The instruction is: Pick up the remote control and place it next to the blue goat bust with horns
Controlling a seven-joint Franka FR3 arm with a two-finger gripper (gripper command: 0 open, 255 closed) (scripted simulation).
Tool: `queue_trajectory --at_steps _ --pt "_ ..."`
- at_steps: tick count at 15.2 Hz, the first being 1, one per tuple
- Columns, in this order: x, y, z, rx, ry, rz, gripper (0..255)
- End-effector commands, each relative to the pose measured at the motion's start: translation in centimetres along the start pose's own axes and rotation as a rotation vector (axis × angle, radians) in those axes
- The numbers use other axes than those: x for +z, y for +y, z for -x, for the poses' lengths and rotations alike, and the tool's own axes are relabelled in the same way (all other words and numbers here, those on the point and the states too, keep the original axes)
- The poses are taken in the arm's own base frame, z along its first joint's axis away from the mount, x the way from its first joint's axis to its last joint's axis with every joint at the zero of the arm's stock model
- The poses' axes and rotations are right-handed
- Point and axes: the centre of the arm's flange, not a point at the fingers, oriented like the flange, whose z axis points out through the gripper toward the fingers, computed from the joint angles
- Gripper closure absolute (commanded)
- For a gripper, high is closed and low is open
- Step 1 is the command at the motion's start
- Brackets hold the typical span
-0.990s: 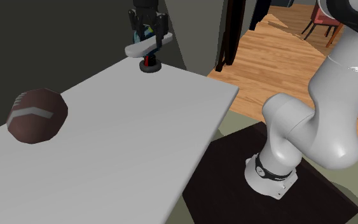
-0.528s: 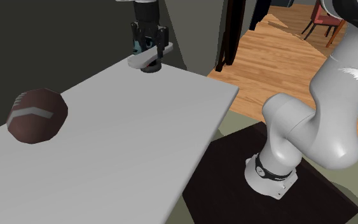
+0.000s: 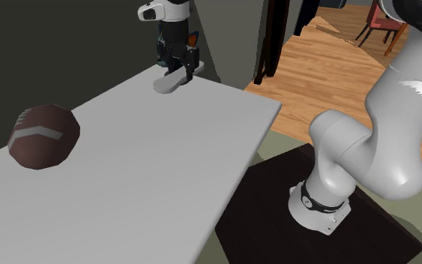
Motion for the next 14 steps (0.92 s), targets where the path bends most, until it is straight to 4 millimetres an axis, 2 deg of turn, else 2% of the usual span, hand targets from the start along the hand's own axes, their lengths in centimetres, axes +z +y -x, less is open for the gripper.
queue_trajectory --at_steps 1,14 --pt "1.2 -0.1 0.1 0.0 0.0 0.001 255" --pt "8.1 0.1 0.1 0.0 0.0 0.001 255"
